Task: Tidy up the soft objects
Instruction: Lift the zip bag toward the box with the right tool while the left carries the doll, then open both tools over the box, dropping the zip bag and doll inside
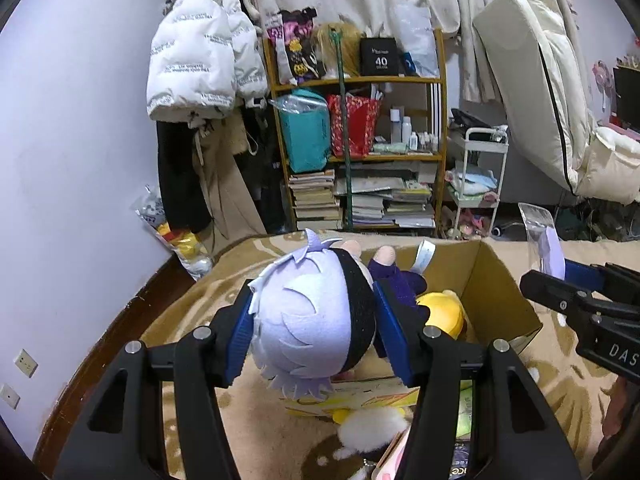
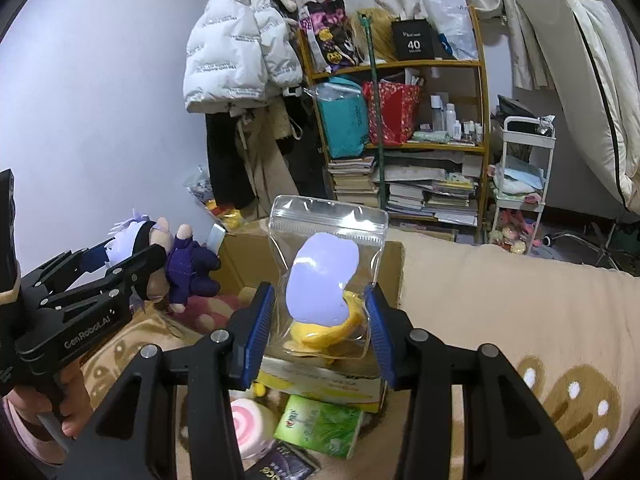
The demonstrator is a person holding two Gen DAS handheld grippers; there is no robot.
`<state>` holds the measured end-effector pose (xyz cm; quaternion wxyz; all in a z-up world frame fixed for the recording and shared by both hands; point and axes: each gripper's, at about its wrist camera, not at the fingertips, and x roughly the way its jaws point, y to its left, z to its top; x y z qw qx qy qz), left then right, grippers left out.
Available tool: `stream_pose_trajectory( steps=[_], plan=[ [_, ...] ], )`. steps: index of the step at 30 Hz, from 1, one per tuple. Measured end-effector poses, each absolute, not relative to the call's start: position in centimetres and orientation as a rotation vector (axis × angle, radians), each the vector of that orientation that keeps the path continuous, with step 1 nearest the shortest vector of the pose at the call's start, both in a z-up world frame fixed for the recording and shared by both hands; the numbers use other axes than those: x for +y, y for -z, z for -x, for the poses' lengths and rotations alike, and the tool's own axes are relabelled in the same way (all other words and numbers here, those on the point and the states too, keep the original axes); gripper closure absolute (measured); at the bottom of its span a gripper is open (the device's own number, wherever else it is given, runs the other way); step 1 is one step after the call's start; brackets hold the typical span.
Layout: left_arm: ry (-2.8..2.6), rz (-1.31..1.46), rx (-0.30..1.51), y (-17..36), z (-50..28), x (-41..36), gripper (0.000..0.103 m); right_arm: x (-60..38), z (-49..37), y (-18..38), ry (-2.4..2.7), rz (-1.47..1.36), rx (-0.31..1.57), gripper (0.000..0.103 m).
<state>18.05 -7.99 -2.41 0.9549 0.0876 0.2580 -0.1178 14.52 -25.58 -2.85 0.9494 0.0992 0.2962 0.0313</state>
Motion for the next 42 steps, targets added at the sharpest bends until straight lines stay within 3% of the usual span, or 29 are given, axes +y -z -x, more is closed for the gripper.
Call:
stream_pose_trajectory(
  steps=[25,32,39,42],
  plan=[
    [0.291,-0.225,0.578,5.8,-19.4,-9.9,0.043,-26.6,-16.9,7.0,-0.083,-0.228,0.699,0.053],
    [0.285,-0.239,0.588,5.9,-18.9,-10.0,0.027,-26.5,-16.7,6.8,-0.079,-0.232,0.693,0.053],
    [0.265,-0.249,0.603,5.6,-18.3,-9.6,0.024,-26.6,-16.0,6.0,-0.083,-0.25,0.678,0.05],
    [0.256,-0.238,0.614,5.3,-17.9,-9.1,0.022,-26.5,-15.3,5.5,-0.077,-0.254,0.67,0.042]
  ],
)
